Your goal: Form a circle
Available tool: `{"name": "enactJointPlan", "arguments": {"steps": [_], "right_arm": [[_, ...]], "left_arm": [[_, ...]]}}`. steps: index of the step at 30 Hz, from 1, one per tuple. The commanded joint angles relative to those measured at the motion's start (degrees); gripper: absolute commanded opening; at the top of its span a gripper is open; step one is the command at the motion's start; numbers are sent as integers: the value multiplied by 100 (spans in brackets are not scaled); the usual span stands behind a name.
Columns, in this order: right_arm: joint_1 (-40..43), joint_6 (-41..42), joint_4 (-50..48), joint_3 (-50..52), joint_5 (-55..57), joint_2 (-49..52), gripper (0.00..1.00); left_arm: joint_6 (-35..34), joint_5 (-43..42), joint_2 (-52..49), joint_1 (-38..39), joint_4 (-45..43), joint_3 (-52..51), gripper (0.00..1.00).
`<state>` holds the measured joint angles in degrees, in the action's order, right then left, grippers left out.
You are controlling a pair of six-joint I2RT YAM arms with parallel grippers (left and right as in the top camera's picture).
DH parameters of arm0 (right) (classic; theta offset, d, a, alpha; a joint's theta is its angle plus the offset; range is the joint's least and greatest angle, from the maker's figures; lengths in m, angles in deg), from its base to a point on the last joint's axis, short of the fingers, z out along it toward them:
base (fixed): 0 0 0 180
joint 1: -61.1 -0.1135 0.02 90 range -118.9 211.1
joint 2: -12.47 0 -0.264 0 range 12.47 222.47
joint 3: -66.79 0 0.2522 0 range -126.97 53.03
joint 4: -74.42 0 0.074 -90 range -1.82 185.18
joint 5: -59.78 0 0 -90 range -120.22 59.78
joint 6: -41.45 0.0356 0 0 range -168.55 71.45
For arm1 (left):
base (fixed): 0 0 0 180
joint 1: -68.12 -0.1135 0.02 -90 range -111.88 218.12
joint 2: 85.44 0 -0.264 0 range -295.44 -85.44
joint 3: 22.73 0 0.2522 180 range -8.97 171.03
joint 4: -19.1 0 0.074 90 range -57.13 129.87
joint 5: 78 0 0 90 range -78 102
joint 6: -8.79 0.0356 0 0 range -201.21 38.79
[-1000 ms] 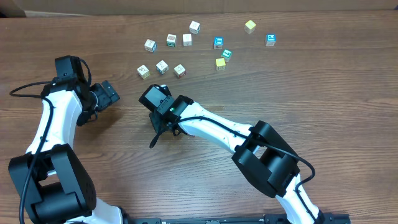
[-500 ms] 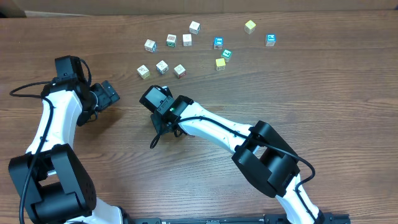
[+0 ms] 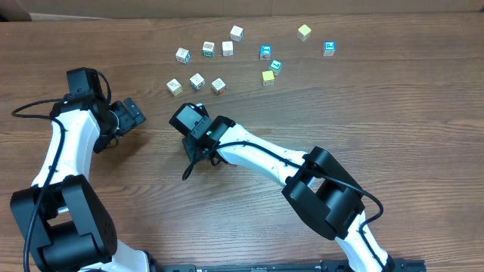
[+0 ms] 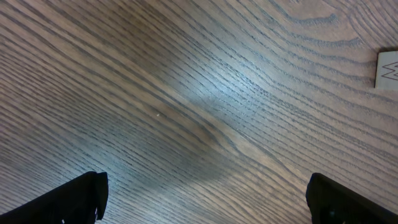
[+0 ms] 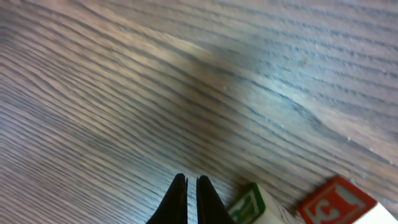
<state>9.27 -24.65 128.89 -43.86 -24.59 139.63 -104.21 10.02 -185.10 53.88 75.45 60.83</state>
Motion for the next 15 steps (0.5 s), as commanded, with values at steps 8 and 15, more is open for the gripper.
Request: {"name": "enactJointPlan", "arguments": {"steps": [8, 15], "right_arm": [[-7, -44, 693, -879, 79, -138, 6], [68, -28, 1703, -1226, 79, -238, 7]], "left_arm": [[-35, -44, -37, 7, 2, 20, 99], [-35, -46, -37, 7, 0, 20, 100]]}}
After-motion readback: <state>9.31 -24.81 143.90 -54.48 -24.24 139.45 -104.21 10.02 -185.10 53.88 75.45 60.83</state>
